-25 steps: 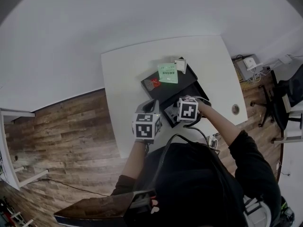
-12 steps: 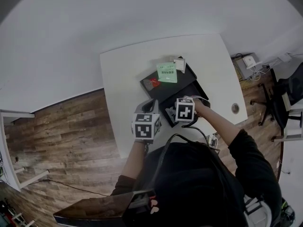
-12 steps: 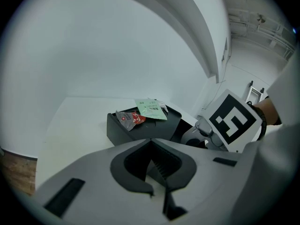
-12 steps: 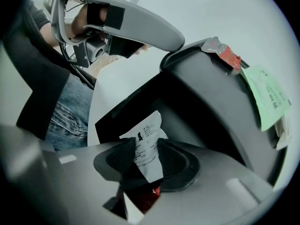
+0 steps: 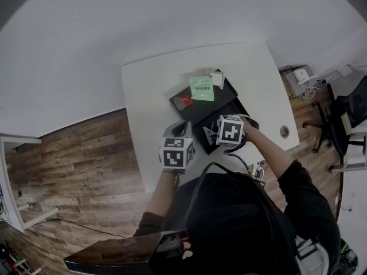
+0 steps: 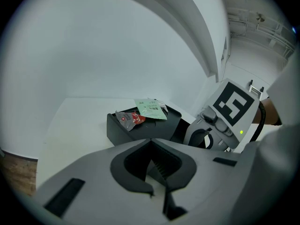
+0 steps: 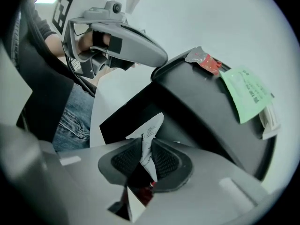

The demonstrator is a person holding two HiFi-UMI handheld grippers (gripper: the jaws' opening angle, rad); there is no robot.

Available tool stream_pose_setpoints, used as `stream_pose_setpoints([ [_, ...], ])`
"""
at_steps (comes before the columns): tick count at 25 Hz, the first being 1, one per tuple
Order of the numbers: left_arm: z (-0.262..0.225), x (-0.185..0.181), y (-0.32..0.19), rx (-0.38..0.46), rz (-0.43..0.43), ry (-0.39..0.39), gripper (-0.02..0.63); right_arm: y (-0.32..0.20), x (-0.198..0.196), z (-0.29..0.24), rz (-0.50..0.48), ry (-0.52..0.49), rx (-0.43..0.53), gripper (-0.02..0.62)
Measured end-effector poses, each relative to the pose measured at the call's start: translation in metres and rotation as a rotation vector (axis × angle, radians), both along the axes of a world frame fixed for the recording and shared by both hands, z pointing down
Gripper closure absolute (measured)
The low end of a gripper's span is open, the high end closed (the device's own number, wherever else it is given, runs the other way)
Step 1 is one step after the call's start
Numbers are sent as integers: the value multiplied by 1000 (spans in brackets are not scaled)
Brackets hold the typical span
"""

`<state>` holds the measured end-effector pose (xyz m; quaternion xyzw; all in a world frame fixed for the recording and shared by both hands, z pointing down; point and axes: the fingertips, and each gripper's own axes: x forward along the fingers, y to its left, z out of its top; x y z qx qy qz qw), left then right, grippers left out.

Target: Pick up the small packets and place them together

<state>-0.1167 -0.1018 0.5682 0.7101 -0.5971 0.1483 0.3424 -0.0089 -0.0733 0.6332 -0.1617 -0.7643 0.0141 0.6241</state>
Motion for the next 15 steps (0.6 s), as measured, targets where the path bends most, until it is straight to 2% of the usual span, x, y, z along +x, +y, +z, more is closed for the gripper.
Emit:
stream_pose_setpoints([
  [4,0,1,1,1,2,-1,607,-12,10,-13,40,0,12,527],
  [10,0,1,1,1,2,1,607,-37,22,-44,37,-24,69,526],
  [15,1,0,1,2,-2,3,607,-65,8,-83,117,-144,112,526],
])
